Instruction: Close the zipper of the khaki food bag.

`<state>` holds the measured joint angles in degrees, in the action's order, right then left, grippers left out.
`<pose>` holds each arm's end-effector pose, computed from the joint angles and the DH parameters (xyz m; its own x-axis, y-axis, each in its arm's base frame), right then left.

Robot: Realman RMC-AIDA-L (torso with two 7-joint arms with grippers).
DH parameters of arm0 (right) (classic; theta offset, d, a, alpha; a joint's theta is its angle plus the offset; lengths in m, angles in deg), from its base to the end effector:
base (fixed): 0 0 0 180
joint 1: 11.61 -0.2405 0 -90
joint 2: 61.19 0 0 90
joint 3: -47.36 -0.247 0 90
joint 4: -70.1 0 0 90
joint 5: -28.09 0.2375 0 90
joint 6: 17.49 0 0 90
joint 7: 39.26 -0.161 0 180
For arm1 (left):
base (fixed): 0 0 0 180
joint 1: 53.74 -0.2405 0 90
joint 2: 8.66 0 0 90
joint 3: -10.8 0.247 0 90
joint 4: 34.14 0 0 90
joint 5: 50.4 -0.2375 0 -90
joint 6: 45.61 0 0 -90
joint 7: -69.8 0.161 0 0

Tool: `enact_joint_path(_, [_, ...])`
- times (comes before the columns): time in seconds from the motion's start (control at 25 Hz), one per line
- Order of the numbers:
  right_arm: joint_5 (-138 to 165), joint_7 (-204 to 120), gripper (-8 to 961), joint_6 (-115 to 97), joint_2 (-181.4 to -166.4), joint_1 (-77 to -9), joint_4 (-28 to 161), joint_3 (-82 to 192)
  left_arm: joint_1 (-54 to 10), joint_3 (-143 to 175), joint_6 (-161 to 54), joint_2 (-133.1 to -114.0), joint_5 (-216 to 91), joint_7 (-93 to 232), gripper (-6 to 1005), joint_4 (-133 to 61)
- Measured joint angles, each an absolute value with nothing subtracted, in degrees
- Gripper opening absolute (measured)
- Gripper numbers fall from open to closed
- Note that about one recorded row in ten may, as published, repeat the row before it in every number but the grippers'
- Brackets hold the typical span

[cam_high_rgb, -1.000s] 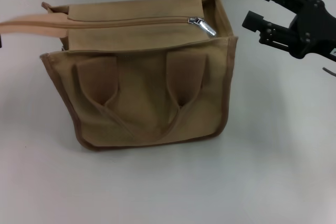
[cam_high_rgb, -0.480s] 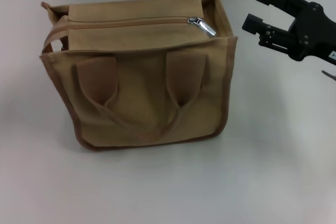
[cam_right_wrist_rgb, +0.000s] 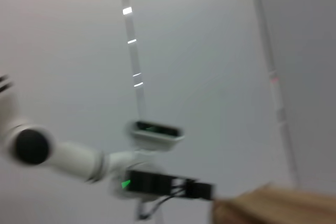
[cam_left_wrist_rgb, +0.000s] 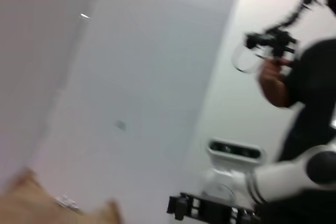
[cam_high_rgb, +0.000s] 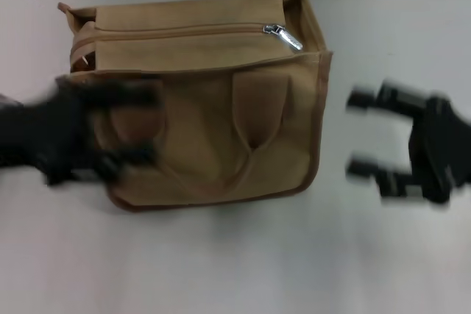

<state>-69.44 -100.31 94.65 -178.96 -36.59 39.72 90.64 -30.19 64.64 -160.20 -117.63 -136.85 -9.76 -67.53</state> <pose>0.2414 0.2861 0.0068 0.6226 -0.0669 -0.7797 -0.1648 -0.9852 -0.0470 -0.2487 0.2918 0.0606 0.6269 0.2776 0.7280 0.2622 -0.9550 0.1384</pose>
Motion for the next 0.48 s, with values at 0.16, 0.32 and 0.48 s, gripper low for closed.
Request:
enact_joint_path(0.16, [-77.01,-99.28,810,95.96,-179.17,-36.0,39.9,90.66,-29.28,68.71,-159.06,-119.72,-138.69,-4.63,833,-64.19])
enact_joint_path(0.32, [-84.49,-98.99,810,92.27,-180.0,-36.8,41.13,90.7,-29.21,68.86,-152.07,-124.37,-148.42,4.45,833,-60.2])
enact_joint_path(0.48, [-87.33,-97.35,810,87.79,-180.28,-37.28,43.55,91.12,-29.67,68.89,-149.67,-124.82,-150.29,5.65,833,-59.82])
